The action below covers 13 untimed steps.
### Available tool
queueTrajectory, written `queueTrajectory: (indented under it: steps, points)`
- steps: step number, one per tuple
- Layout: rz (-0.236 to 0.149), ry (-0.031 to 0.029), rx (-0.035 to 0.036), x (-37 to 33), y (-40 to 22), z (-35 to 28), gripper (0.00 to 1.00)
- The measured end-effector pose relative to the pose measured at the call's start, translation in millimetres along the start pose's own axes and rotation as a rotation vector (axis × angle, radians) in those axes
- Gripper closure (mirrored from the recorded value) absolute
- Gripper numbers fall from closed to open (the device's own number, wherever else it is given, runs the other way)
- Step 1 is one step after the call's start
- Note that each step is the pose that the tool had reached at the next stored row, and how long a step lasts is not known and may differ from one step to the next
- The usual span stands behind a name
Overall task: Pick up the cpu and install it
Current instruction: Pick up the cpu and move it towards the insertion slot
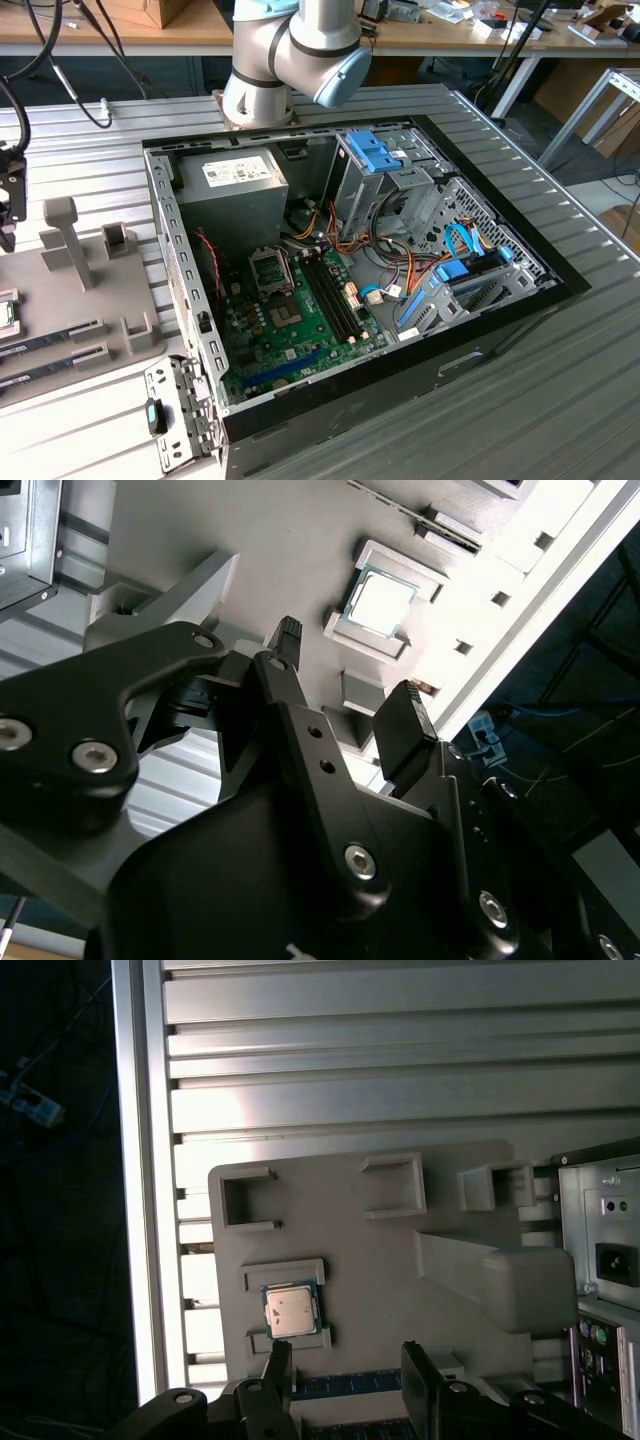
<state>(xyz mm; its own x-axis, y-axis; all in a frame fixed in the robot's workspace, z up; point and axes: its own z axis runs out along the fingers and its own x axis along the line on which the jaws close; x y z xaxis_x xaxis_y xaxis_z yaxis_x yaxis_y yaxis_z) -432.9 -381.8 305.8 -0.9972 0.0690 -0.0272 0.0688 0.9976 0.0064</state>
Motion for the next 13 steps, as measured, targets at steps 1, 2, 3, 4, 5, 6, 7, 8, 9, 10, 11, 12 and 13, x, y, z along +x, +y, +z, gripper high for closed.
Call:
queueTrajectory:
  steps: [1,2,3,4,5,6,7,8,9,10,11,12,13]
  points:
    - [0.0,0.0,0.0,0.0,0.0,0.3,0.44]
    - [0.0,0.0,0.0,0.0,0.0,0.6,0.44]
    - [0.0,0.0001,0.0001,0.0,0.0,0.7,0.44]
    - [0.0,0.0,0.0,0.0,0.0,1.0,0.44]
    - [0.0,0.0,0.0,0.0,0.0,1.1,0.44]
    - [0.0,0.0,0.0,0.1,0.0,1.2,0.44]
    - [0.0,0.0001,0.0,0.1,0.0,1.4,0.44]
    - [0.0,0.0,0.0,0.1,0.0,1.6,0.44]
    - [0.0,0.0,0.0,0.1,0.0,1.8,0.44]
    - [0.0,0.0,0.0,0.1,0.0,2.1,0.44]
    - [0.0,0.0,0.0001,0.1,0.0,2.2,0.44]
    - [0.0,0.0001,0.0,0.1,0.0,2.3,0.44]
    - [0.0,0.0,0.0,0.1,0.0,2.5,0.44]
